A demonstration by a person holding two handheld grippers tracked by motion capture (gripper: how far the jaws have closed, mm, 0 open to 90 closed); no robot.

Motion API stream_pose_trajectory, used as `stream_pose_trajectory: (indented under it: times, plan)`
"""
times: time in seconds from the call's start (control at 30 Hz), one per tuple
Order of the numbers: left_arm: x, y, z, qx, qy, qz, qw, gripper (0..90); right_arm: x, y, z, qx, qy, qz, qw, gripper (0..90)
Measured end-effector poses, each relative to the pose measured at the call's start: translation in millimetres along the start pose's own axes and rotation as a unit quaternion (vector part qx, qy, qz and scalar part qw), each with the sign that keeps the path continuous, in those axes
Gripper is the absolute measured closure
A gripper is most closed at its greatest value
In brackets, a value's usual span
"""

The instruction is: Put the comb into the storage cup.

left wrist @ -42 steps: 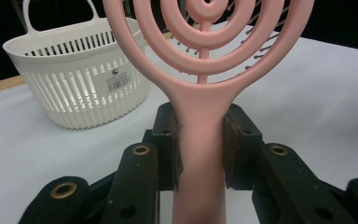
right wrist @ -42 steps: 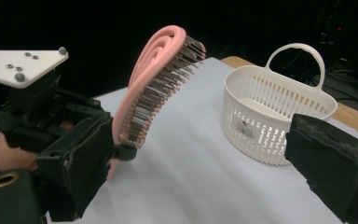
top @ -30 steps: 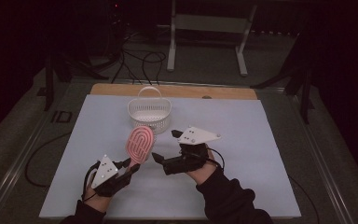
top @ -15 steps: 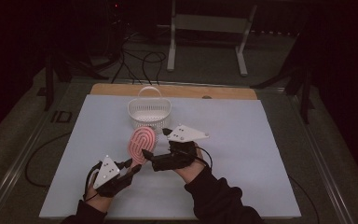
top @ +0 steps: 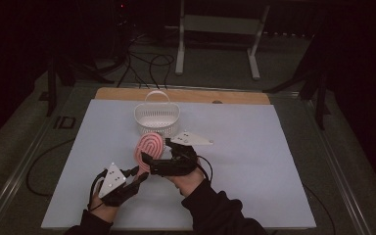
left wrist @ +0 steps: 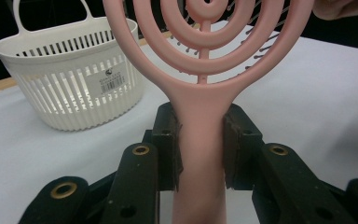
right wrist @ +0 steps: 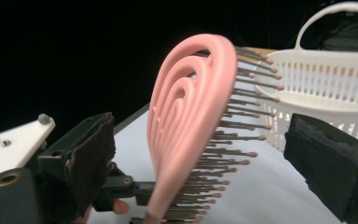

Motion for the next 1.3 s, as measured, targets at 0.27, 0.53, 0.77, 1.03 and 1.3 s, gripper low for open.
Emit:
stream_pose_trajectory:
  times: [0.27,0.53,0.77,1.03,1.3]
  plan:
    - [0.7,-0.1,0.3,0.001,-0.001,-0.001,1.0000,70.8,7.5,1.3,2.6,0.010,0.044,-0.009,0.9990,18.8]
    - [0.8,-0.3,-0.2,-0.003,-0.002,-0.002,1.0000,70.8,11.1,4.6,5.3,0.017,0.072,-0.012,0.9972,37.1]
    - [0.8,0.4,0.4,-0.002,-0.004,0.000,1.0000,70.8,12.5,8.8,9.3,0.029,0.084,-0.015,0.9959,54.0]
    - [1.9,1.6,2.8,0.005,-0.013,0.005,0.9999,70.7,9.5,12.8,12.0,0.042,0.096,-0.027,0.9942,62.0]
    - [1.6,2.5,2.1,0.007,-0.017,0.007,0.9998,70.5,11.3,12.7,11.0,0.031,0.065,-0.035,0.9968,63.5]
Point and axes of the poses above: each handheld gripper's, and its own axes: y roughly forward along the jaws, z roughly out of its underside, x roughly to its left, the point moved 9 cm from there along y, roughly forward along the jaws, and after that the axes turned 15 degrees about z, right-handed, at the moved point
